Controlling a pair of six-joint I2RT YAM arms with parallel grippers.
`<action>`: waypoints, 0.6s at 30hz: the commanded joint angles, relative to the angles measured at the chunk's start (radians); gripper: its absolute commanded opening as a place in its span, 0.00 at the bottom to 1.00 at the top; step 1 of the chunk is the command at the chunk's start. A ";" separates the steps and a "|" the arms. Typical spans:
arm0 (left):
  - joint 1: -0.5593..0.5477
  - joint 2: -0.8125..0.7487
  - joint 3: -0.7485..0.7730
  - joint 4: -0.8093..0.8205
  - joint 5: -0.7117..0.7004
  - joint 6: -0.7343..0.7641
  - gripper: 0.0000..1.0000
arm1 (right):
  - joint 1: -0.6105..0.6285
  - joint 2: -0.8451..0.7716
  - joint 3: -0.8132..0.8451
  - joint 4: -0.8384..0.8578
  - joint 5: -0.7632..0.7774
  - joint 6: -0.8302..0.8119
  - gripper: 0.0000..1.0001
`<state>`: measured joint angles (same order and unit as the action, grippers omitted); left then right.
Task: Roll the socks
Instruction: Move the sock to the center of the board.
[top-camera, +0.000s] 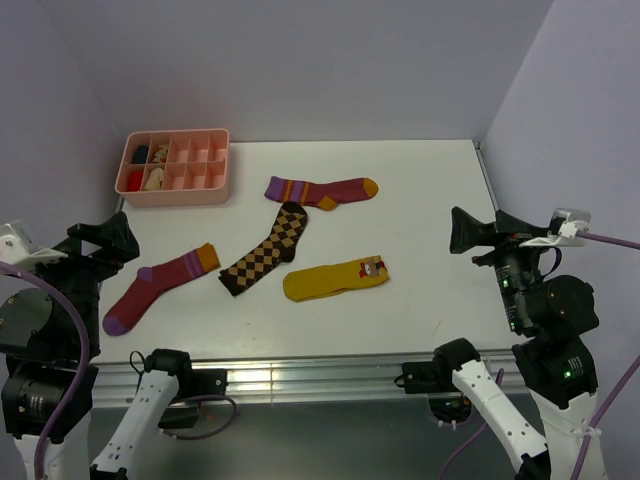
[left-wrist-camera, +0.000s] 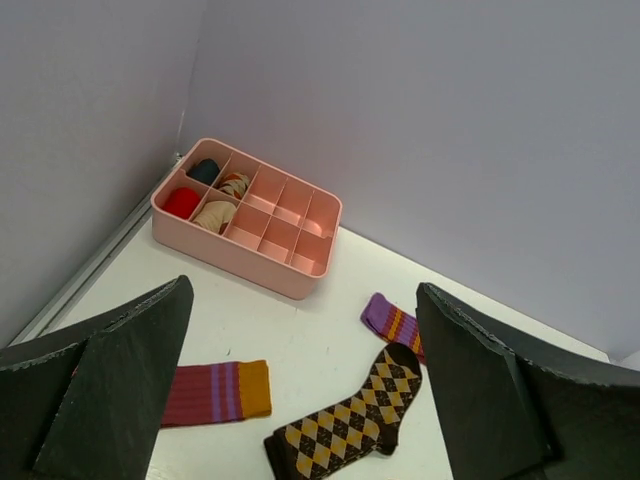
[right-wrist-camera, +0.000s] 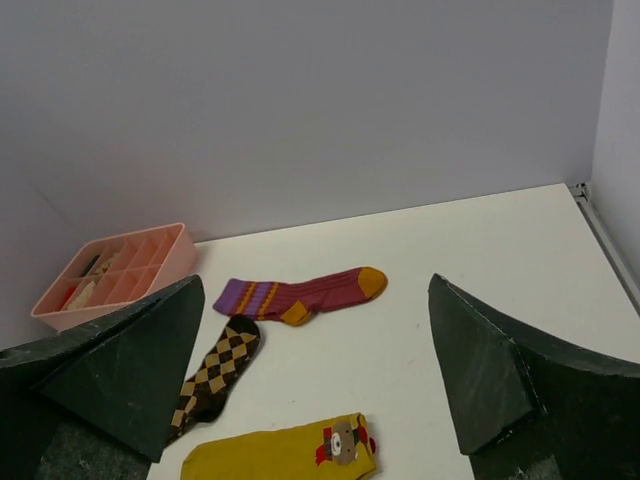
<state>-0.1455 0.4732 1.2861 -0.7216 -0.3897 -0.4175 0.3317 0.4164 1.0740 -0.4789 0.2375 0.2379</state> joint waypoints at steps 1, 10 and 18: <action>-0.003 0.025 0.005 0.005 0.028 -0.020 0.99 | 0.010 0.019 0.001 0.023 -0.027 0.000 1.00; -0.003 0.073 -0.028 0.001 0.118 -0.038 0.99 | 0.010 0.148 -0.009 -0.059 -0.205 0.112 1.00; -0.002 0.154 -0.093 -0.012 0.208 -0.070 0.99 | 0.026 0.413 -0.098 -0.069 -0.458 0.213 1.00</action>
<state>-0.1455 0.6033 1.2205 -0.7315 -0.2413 -0.4622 0.3355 0.7483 1.0183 -0.5381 -0.1028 0.3920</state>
